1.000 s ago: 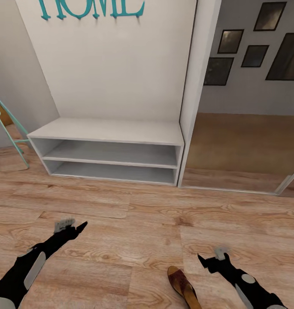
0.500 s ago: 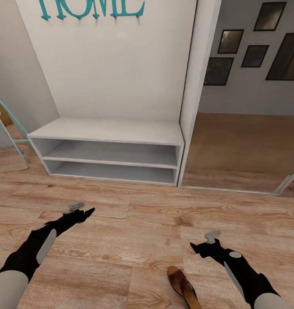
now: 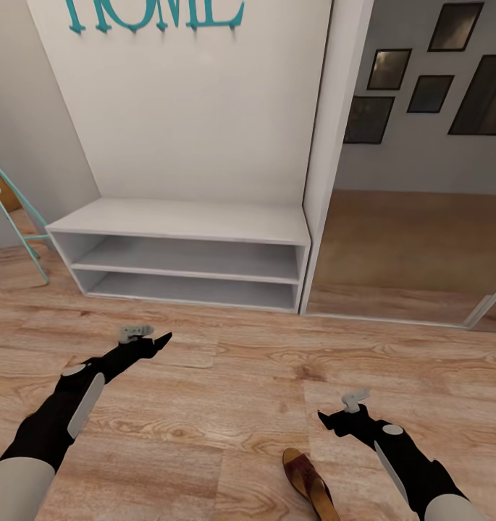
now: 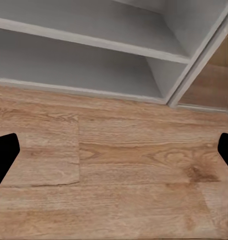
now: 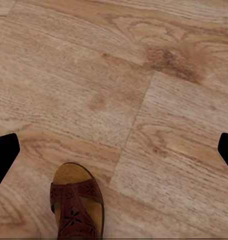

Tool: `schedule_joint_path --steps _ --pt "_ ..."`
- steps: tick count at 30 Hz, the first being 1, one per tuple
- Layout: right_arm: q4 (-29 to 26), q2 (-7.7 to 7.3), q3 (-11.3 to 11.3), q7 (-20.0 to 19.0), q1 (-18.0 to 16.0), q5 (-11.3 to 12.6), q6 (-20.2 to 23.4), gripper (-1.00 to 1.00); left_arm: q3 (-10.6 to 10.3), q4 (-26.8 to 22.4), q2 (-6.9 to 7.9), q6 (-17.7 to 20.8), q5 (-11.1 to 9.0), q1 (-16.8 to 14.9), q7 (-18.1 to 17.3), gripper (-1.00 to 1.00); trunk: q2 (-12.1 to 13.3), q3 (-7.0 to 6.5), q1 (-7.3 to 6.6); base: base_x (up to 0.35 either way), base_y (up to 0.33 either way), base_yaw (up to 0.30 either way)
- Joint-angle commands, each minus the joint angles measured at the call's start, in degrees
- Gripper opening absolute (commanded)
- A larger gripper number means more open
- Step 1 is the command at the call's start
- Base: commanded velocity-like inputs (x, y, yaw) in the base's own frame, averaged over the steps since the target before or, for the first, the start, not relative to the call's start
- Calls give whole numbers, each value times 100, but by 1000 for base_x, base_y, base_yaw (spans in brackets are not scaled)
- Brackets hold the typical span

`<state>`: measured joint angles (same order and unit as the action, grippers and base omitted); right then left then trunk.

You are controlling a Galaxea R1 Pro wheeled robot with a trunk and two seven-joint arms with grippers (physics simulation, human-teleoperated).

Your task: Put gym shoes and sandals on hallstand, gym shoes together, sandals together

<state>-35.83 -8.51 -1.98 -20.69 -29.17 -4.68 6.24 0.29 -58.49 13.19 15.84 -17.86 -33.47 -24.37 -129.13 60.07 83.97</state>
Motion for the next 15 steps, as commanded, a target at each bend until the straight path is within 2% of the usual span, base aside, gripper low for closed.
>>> schedule_joint_path --steps 1,5,7,15 --pt "44 -2 -6 -11 -1 -49 25 100 -91 -85 -15 91 -63 24 -15 100 -44 25 21 0 0 0" --pt "248 -2 -5 -7 -1 -51 26 100 -427 -241 -37 159 -90 78 -21 100 -204 118 109 0 0 0" --pt "310 -2 -5 -6 -1 -51 26 100 -520 -272 -45 170 -107 104 -22 100 -284 169 153 0 0 6" --pt "387 -6 5 -5 -1 -51 18 100 -624 -303 -197 164 -129 296 -51 100 -605 383 329 0 0 50"
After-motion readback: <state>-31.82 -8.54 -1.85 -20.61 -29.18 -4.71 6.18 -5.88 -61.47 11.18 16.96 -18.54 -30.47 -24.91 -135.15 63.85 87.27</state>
